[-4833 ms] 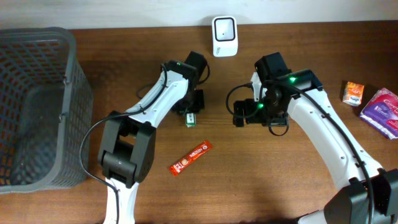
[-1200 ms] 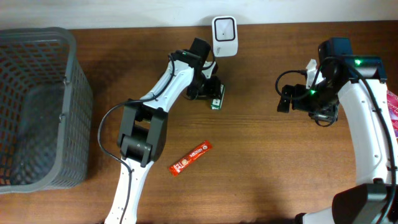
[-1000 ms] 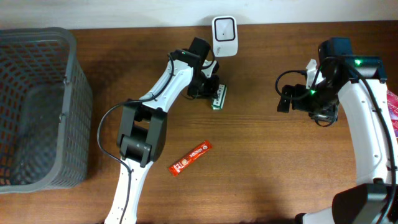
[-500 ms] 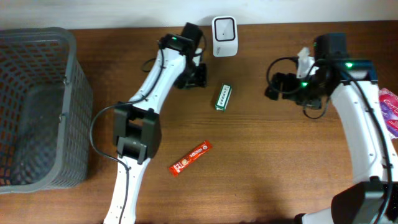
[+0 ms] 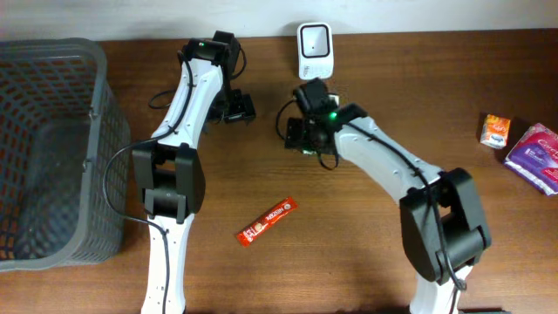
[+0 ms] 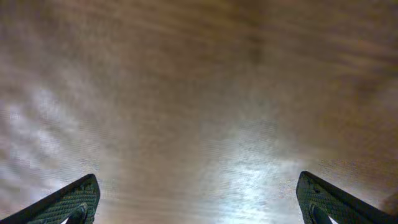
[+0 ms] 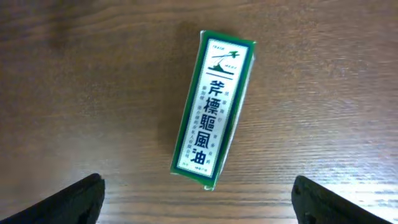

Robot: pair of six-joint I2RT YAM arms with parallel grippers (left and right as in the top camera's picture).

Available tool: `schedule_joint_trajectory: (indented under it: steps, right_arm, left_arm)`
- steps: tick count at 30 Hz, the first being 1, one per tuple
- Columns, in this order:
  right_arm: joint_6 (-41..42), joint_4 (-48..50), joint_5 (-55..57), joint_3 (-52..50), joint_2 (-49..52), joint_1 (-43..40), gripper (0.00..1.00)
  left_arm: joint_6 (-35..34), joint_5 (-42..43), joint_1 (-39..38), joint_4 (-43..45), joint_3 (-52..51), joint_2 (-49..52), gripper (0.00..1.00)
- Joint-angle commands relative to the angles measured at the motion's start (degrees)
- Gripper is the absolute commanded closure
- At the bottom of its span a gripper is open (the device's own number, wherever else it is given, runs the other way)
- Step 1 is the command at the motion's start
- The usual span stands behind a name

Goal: Scan the item barcode

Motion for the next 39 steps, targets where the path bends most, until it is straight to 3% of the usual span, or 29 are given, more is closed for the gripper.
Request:
schedule_joint_trajectory:
  steps: [1, 9, 11, 13, 16, 17, 19, 21, 25, 29, 36, 39]
  right_arm:
    - [7.7, -0.2, 8.8, -0.2, 1.3, 1.6, 0.11]
    - [7.6, 3.9, 5.8, -0.2, 7.3, 1.5, 0.16]
    - [7.6, 3.5, 5.9, -0.2, 8.8, 1.4, 0.3]
    - [7.6, 3.3, 6.0, -0.2, 9.0, 1.4, 0.51]
    - [7.6, 2.8, 5.9, -0.2, 9.0, 0.4, 0.54]
    - [7.6, 1.9, 5.8, -0.1, 9.0, -0.4, 0.61]
    - [4.7, 1.6, 2.4, 0.0, 9.0, -2.0, 0.61]
    - [1.0, 0.9, 0.1, 1.2, 9.0, -3.1, 0.71]
    - [-3.8, -5.9, -4.8, 7.8, 9.0, -3.8, 0.71]
    - [-6.4, -6.4, -24.3, 10.4, 9.0, -5.7, 0.71]
    - [-9.9, -3.0, -56.6, 3.5, 9.0, -7.5, 0.72]
    - [-9.4, 0.5, -61.2, -1.7, 9.0, -8.0, 0.72]
  left_arm:
    - [-0.7, -1.0, 0.6, -2.3, 0.9, 0.2, 0.01]
    - [-0.7, -1.0, 0.7, -4.1, 0.9, 0.2, 0.01]
    - [-0.7, -1.0, 0.7, -4.2, 0.9, 0.2, 0.01]
    - [-0.7, -1.0, 0.7, -4.1, 0.9, 0.2, 0.01]
    - [-0.7, -1.0, 0.7, -4.2, 0.9, 0.2, 0.01]
    - [-0.7, -1.0, 0.7, -4.2, 0.9, 0.2, 0.01]
    - [-0.7, -1.0, 0.7, -4.1, 0.9, 0.2, 0.01]
    - [-0.7, -1.0, 0.7, -4.1, 0.9, 0.2, 0.01]
    - [-0.7, -1.1, 0.7, -4.1, 0.9, 0.2, 0.01]
    - [-0.7, -2.5, 0.8, -4.1, 0.9, 0.2, 0.01]
    - [-0.7, -2.5, 0.8, -3.8, 0.9, 0.2, 0.01]
    - [-0.7, -2.5, 0.7, -3.7, 0.9, 0.2, 0.01]
